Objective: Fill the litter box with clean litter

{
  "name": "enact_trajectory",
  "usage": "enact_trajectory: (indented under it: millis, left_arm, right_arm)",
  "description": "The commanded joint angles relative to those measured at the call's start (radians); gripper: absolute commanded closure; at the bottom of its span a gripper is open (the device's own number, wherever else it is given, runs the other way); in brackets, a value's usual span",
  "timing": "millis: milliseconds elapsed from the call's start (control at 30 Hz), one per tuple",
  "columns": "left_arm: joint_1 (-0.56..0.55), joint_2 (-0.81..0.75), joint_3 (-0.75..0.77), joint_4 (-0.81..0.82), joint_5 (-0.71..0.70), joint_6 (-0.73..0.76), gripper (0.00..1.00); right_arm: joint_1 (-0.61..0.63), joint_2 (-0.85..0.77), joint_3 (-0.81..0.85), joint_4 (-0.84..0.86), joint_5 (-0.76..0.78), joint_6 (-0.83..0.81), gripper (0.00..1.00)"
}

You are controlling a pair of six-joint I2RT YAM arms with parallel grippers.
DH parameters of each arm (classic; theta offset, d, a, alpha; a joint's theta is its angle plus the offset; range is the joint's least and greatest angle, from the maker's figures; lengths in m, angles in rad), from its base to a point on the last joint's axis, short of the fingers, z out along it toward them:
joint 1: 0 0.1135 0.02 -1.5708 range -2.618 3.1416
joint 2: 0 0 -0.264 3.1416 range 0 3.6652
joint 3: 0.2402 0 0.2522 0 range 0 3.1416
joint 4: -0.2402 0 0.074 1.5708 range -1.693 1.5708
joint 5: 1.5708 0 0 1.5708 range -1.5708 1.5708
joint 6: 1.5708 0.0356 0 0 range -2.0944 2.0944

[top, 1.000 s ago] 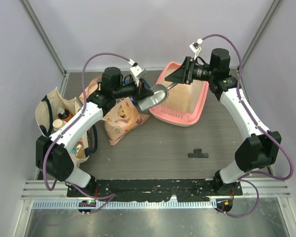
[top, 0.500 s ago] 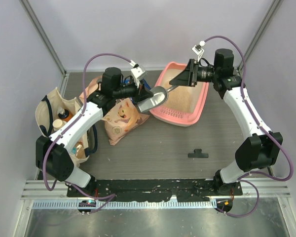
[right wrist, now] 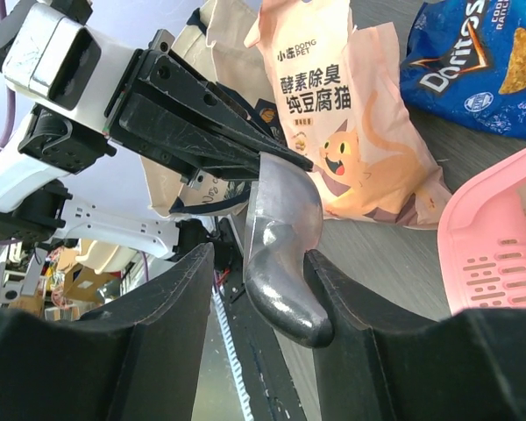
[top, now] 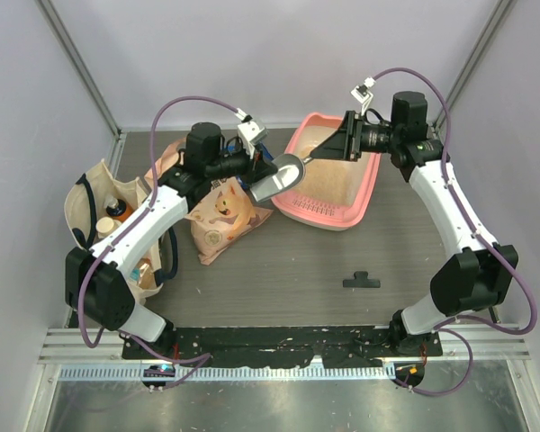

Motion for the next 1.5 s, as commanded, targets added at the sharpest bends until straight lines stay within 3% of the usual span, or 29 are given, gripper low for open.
enact_trajectory:
  millis: [0, 400, 500, 567, 633, 667, 700, 733, 833, 933, 1100, 1233, 1333, 1467]
  left_arm:
    - [0.001, -0.013, 0.016, 0.078, 0.008, 0.007, 1.0]
    - [-0.002, -0.013, 0.01, 0.078, 0.01, 0.009, 1.0]
    - [-0.002, -0.014, 0.007, 0.079, 0.011, 0.009, 1.0]
    - [-0.003, -0.014, 0.008, 0.079, 0.013, 0.009, 1.0]
    - [-0.002, -0.011, 0.011, 0.079, 0.013, 0.004, 1.0]
    - [-0.003, -0.011, 0.013, 0.079, 0.008, 0.003, 1.0]
    - [-0.003, -0.008, 0.015, 0.076, 0.004, 0.001, 0.97]
    - [-0.003, -0.01, 0.016, 0.076, -0.005, -0.005, 0.75]
    - [0.001, -0.031, 0.027, 0.061, -0.073, 0.009, 0.44]
    - [0.032, -0.065, 0.086, -0.003, -0.16, 0.029, 0.29]
    - [0.128, -0.086, 0.238, -0.193, -0.353, 0.2, 0.2]
    - [0.242, 0.006, 0.396, -0.509, -0.374, 0.316, 0.19]
    - [0.311, 0.075, 0.47, -0.631, -0.386, 0.368, 0.2]
    - [0.36, 0.134, 0.518, -0.711, -0.409, 0.402, 0.2]
  right_arm:
    - [0.007, -0.042, 0.004, 0.027, 0.031, 0.001, 0.5]
    - [0.039, -0.029, -0.012, 0.039, 0.091, 0.003, 0.58]
    - [0.041, -0.027, -0.009, 0.039, 0.106, -0.006, 0.66]
    - [0.041, -0.03, -0.01, 0.033, 0.131, -0.025, 0.78]
    - [0.041, -0.041, -0.012, 0.031, 0.163, -0.043, 0.98]
    - [0.041, -0.047, -0.016, 0.054, 0.181, -0.051, 0.98]
    - [0.041, -0.051, -0.018, 0.06, 0.183, -0.051, 0.98]
    - [0.041, -0.052, -0.015, 0.062, 0.188, -0.051, 0.98]
    - [0.041, -0.048, 0.019, 0.001, 0.224, -0.104, 0.98]
    - [0.039, -0.052, 0.074, -0.128, 0.352, -0.248, 0.98]
    - [0.038, -0.053, 0.148, -0.255, 0.528, -0.402, 0.98]
    - [0.039, -0.062, 0.16, -0.305, 0.492, -0.476, 0.98]
    - [0.038, -0.076, 0.139, -0.289, 0.404, -0.502, 0.98]
    - [0.039, -0.064, 0.154, -0.251, 0.432, -0.431, 0.98]
